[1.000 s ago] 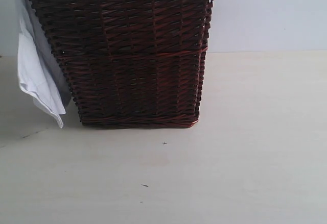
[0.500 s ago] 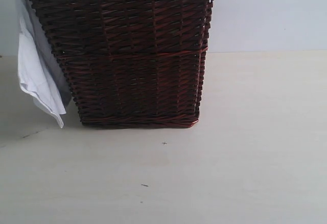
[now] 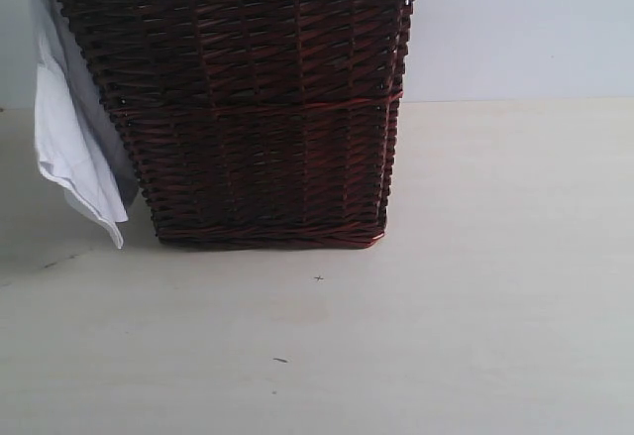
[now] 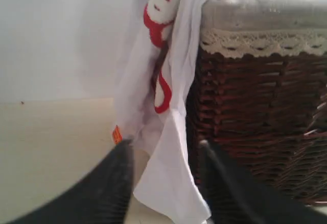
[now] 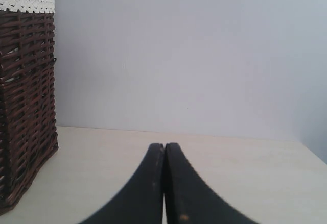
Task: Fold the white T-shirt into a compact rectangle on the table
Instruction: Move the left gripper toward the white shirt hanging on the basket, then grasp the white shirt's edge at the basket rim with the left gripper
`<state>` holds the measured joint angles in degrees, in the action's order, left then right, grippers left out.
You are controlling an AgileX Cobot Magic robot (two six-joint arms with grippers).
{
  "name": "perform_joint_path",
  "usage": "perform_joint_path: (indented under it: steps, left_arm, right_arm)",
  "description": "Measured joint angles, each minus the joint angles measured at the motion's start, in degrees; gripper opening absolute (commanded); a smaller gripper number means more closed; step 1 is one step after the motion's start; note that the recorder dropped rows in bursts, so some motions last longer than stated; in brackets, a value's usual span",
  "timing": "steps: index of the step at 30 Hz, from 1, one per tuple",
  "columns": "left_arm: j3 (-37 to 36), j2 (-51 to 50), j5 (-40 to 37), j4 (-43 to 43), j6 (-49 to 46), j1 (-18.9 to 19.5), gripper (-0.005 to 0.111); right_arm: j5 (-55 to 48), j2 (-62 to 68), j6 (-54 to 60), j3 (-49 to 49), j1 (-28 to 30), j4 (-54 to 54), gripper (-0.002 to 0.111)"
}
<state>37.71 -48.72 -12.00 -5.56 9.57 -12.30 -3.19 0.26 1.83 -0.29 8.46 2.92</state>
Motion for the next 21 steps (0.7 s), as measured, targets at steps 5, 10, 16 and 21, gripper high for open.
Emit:
perform_joint_path:
  steps: [5,10,16,21]
  left_arm:
    - [0.00,-8.69,8.20,-0.26,-0.48,-0.26,0.079]
    - [0.00,-15.05,17.25,-1.03,-1.47,-0.30,0.076]
    - [0.00,-21.83,26.07,-2.30,-1.66,-0.30,0.076]
    - [0.00,-25.85,31.99,-2.71,-6.84,-0.30,0.076]
  right_arm:
    - [0.00,0.00,0.00,0.00,0.00,0.00,0.000]
    - [0.00,0.00,0.00,0.00,0.00,0.00,0.000]
    - [0.00,0.00,0.00,0.00,0.00,0.00,0.000]
    - [0.00,0.00,0.00,0.00,0.00,0.00,0.000]
